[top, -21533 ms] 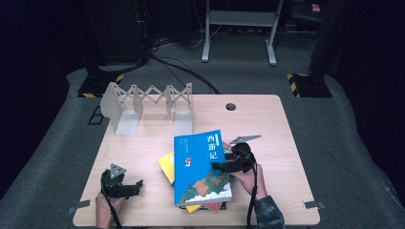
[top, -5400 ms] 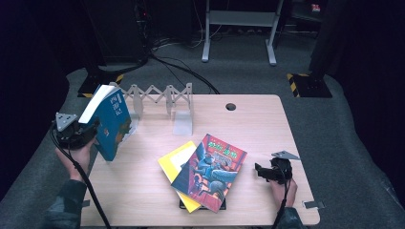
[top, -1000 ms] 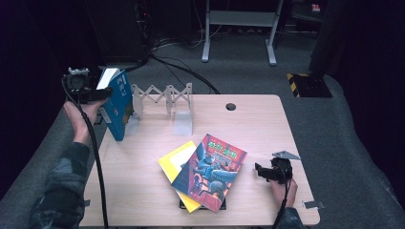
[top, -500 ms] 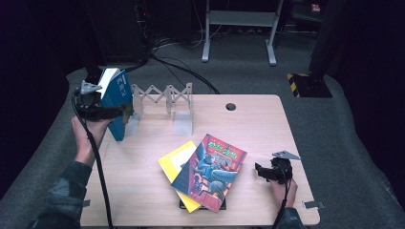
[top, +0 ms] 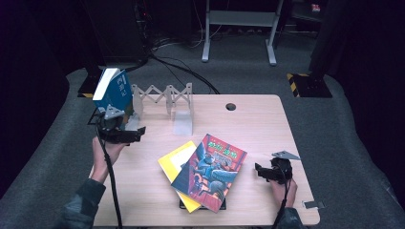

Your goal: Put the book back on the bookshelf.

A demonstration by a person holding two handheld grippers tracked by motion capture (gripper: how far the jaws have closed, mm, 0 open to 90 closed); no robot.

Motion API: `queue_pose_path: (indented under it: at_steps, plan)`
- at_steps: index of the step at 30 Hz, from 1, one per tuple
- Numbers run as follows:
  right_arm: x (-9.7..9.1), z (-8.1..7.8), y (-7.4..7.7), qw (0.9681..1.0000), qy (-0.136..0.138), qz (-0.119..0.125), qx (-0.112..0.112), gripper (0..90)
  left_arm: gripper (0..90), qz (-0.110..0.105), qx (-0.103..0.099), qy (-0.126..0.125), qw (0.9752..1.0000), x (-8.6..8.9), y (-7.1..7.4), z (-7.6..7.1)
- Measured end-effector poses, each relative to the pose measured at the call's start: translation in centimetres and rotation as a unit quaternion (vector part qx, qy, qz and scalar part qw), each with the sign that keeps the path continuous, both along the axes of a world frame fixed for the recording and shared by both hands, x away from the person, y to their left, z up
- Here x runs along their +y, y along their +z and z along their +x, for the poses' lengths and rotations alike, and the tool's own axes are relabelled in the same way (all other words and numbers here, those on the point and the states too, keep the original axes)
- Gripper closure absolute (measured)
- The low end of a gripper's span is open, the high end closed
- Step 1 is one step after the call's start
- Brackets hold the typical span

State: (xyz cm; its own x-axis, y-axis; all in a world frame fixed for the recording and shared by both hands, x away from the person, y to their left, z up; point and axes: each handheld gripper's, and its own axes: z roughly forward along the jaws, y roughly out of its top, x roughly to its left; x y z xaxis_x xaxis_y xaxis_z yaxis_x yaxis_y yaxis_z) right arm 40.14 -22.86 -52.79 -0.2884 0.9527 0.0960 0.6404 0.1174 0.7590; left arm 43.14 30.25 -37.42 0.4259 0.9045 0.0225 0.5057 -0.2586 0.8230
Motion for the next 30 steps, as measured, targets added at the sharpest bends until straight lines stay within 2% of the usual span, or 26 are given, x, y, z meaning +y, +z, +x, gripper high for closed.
queue_pose_path:
  at_steps: [2,3,5,13,18,21,24,26,28,29,30]
  plan:
    - [0.0,0.0,0.0,1.0,0.002,-0.002,0.001,14.8,1.9,0.002,0.005,-0.007,1.0,-0.4,-0.5,-0.1]
    - [0.0,0.0,0.0,1.0,0.002,-0.002,0.001,14.7,1.8,0.005,0.012,-0.019,0.9997,-1.1,-1.5,-0.3]
    - [0.0,-0.1,0.0,1.0,0.0,-0.001,0.002,14.7,1.3,0.007,0.024,-0.03,0.9993,-1.7,-2.6,-0.4]
    - [0.2,-0.1,0.0,0.9999,0.009,-0.007,0.003,14.2,0.3,0.002,0.062,-0.056,0.9965,-3.7,-6.8,-0.5]
    - [0.2,-0.1,0.0,0.9999,0.009,-0.012,0.002,14.0,0.2,0.011,0.069,-0.072,0.995,-4.9,-8.4,-0.9]
    - [0.3,-0.1,0.0,0.9999,0.009,-0.011,0.003,14.0,0.3,0.004,0.073,-0.077,0.9944,-5.6,-9.4,-1.0]
    - [0.4,-0.2,0.0,0.9998,0.013,-0.016,0.003,13.7,0.3,0.009,0.079,-0.083,0.9933,-5.9,-10.2,-1.1]
    - [0.5,-0.2,0.1,0.9997,0.015,-0.02,0.005,13.4,0.5,0.011,0.092,-0.089,0.9917,-6.1,-10.6,-1.0]
    - [0.5,-0.2,0.1,0.9997,0.015,-0.02,0.008,12.9,0.6,0.007,0.09,-0.087,0.992,-6.2,-10.7,-1.0]
    - [0.4,-0.2,0.2,0.9995,0.028,-0.01,0.014,8.5,0.7,0.013,0.088,-0.087,0.9923,-6.5,-10.7,-1.0]
    - [0.4,-0.2,0.2,0.9994,0.028,0.002,0.02,6.3,0.8,0.024,0.087,-0.088,0.992,-6.5,-10.6,-1.1]
